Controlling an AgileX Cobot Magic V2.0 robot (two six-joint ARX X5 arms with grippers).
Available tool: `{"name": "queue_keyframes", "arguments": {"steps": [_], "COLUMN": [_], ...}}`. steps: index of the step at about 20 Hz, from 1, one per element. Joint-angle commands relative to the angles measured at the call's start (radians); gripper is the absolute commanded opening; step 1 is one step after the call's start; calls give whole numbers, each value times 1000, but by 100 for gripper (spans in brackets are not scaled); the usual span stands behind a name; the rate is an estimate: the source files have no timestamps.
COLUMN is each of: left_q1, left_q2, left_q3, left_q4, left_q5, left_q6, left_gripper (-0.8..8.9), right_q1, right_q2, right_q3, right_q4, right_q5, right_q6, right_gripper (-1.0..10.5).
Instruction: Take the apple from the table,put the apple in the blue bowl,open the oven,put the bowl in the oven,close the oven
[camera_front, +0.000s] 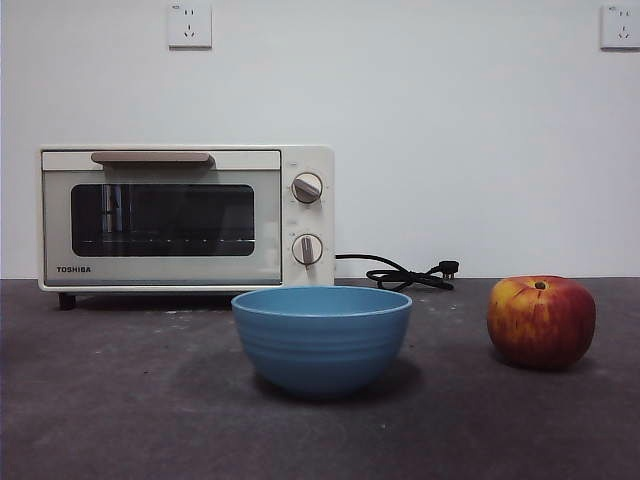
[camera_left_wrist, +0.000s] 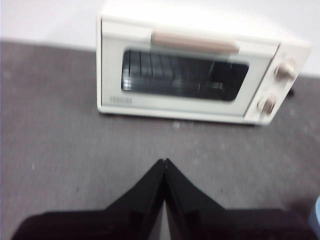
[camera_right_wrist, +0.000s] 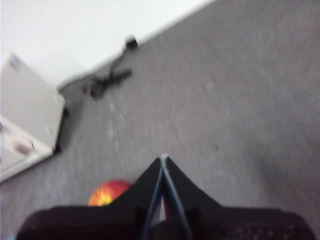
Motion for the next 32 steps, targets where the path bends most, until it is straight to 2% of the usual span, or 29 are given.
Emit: {"name": "queue_keyframes", "arguments": {"steps": [1,10,12,15,18,20,23,25,29,32], "left_q1": [-1,-1,-1,-1,-1,-1,-1,-1,-4,-8], "left_q2": [85,348,411,492,542,561,576,577,578,578], "left_q3": [57,272,320,386,417,418,418,418,418,418], "left_q4": [-77,-320,-367,-434,-453,-459,-480,-485,-492,-512], "left_q5": [5,161,208,249,315,349,353,352,352,352], "left_q6": [-7,-6,-6,-3,-1,0,5,6,6,21], "left_gripper": [-5,-4,-4,-4,-4,-4,-4,-4,-4,-4], "right_q1": [-1,-1,-1,0,10,47,122,187,296,341], "right_q2": [114,404,467,572,693,772,886,957,1092,1171], "right_q3": [83,257,288,344,416,468,547,597,690,726], "right_q4": [-90,-227,-230,-240,-266,-291,-308,-322,-385,-397], "right_q5": [-23,-42,-121,-290,-341,-340,-323,-261,-119,-113], "right_q6": [-64,-68,-144,-261,-282,-304,-313,-312,-312,-311], "right_gripper": [1,1,1,1,40,151,169,211,515,541]}}
